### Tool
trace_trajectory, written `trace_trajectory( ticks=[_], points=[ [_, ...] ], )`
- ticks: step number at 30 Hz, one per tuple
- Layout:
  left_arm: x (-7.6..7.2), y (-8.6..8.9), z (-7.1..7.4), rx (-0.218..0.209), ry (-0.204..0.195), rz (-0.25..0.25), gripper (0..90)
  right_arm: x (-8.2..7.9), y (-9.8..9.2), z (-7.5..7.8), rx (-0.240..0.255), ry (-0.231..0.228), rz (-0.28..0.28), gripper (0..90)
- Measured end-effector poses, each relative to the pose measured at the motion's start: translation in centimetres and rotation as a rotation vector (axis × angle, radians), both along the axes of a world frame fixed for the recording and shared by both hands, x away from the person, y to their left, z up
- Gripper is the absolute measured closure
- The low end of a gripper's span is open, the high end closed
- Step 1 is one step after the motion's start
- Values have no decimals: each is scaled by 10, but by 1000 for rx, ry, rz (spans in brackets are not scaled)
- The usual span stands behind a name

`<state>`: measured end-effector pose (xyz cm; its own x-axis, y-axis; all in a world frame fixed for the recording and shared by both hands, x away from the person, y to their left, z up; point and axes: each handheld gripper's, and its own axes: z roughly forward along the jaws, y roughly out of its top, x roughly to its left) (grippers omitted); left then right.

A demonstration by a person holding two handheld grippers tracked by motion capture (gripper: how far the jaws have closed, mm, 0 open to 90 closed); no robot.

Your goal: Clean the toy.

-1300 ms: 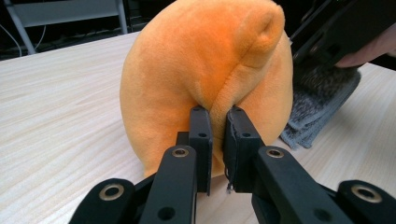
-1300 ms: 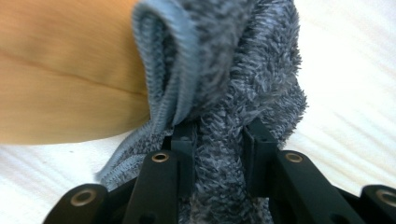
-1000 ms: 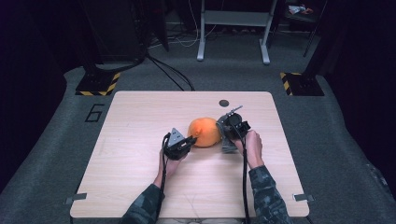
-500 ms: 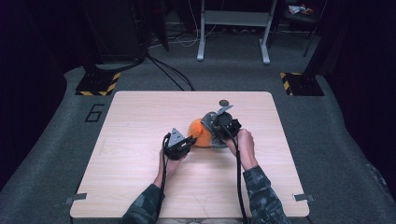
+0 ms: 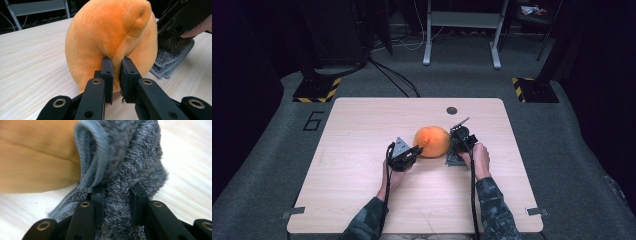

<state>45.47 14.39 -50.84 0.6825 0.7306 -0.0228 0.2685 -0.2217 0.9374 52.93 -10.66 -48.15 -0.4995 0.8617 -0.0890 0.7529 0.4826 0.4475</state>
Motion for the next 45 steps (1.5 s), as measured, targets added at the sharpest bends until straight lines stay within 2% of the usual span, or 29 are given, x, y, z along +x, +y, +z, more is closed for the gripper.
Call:
trace_trajectory(
  ticks=[2, 4, 8, 9, 11, 12, 13, 14, 15, 16, 17, 18, 19, 21, 23, 28, 30, 31, 33, 34, 36, 37, 42, 45],
  points=[
    [0, 1, 1, 2, 3, -3, 821, -1, 0, 1, 6, 3, -10, 697],
    [0, 2, 1, -1, 3, -2, 820, -7, -3, 12, 3, -16, -5, 699],
    [0, 0, 1, -4, -8, 1, 819, -24, -6, 41, 27, -106, 3, 699],
    [0, 0, 1, -4, -8, 1, 819, -24, -6, 41, 27, -106, 3, 699],
    [0, 0, 1, -6, -9, 0, 818, -37, 0, 60, 45, -169, 44, 699],
    [0, 0, 1, -7, -7, 2, 813, -45, 10, 72, 87, -192, 82, 700],
    [0, 1, 1, 2, -4, -2, 813, -45, 10, 72, 87, -192, 82, 700],
    [-1, 1, 1, -5, -4, 1, 808, -47, 15, 75, 85, -193, 106, 700],
    [0, 2, 2, 0, -12, 10, 771, -44, 26, 73, 45, -190, 147, 702],
    [0, 2, 2, 0, -12, 10, 742, -44, 26, 73, 45, -190, 147, 702],
    [-1, 2, 2, -9, -18, 17, 742, -40, 30, 69, 27, -185, 135, 702],
    [-1, 2, 2, -8, -24, 20, 665, -35, 34, 64, 20, -161, 104, 703],
    [-1, 3, 4, -11, -37, 39, 638, -29, 32, 61, 26, -176, 114, 703],
    [-1, 3, 4, -1, -33, 45, 614, -27, 31, 61, 31, -173, 106, 704],
    [0, 2, 3, 8, -28, 55, 542, -20, 29, 60, 14, -173, 93, 703],
    [5, -1, 1, 75, -33, 106, 485, -16, 27, 58, 14, -157, 73, 703],
    [10, -3, 1, 92, -7, 107, 467, -13, 25, 56, 14, -157, 67, 703],
    [14, -5, -1, 87, 22, 100, 474, -12, 24, 54, 22, -148, 64, 704],
    [15, -6, -2, 88, 19, 100, 535, -13, 24, 54, 23, -143, 59, 704],
    [15, -6, -2, 100, 16, 98, 535, -13, 24, 53, 23, -145, 62, 704],
    [14, -7, -2, 102, 13, 94, 628, -14, 24, 53, 28, -147, 62, 703],
    [14, -7, -2, 104, 11, 91, 722, -15, 23, 54, 26, -148, 59, 703],
    [10, -7, 2, 101, -10, 59, 811, -18, 18, 56, 22, -166, 59, 703],
    [7, -9, 5, 101, -24, 42, 819, -20, 15, 58, 24, -161, 46, 703]
  ],
)
